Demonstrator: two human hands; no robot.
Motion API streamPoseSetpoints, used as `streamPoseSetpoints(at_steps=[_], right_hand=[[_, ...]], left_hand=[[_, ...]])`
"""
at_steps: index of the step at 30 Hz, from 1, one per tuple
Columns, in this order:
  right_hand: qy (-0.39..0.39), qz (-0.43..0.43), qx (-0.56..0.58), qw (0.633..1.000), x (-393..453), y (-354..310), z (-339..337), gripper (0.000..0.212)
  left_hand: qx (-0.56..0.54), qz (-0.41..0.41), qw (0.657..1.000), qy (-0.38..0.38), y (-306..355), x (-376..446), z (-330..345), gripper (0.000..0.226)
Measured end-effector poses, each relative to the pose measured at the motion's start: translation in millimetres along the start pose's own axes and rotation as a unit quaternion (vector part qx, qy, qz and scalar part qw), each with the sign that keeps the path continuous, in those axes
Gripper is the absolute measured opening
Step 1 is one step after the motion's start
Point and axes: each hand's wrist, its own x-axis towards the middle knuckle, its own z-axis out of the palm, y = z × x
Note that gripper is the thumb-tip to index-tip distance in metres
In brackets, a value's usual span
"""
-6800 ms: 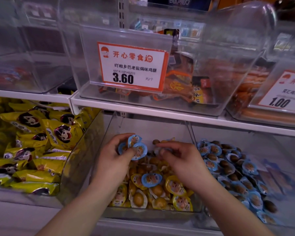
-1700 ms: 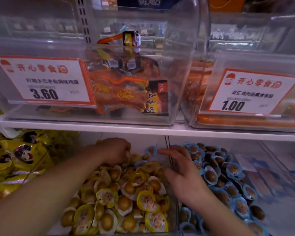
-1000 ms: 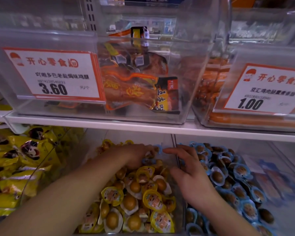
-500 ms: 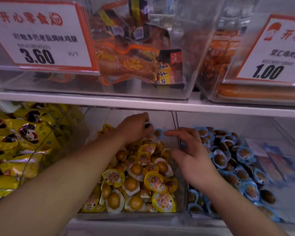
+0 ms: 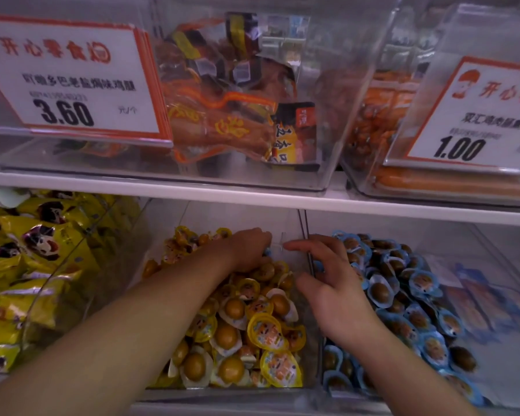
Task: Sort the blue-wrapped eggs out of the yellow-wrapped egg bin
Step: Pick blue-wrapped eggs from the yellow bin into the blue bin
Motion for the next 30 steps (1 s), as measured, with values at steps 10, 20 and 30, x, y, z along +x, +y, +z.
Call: streamPoseSetpoints(at_steps=[10,20,30], right_hand=[[0.013,-0.114,-0.284,0.952,-8.7,-23.3,-10.9,0.04],[-0.304,0.03,-0.382,0.872,75.3,-35.8,95.6,0.038],[-0.267,0.172,-0.281,0.905,93.4,-6.4,119.2,0.036]], left_hand=[[-0.42,-0.102,0.863,0.261,19.6,-121.5,-72.3,0.015],[-0.729,-0.24,0.577,0.281,37.5,-239.0,-25.5,0.02],[-0.241,-0.109,0.914,0.309,20.7,-241.9,-0.9,0.021]])
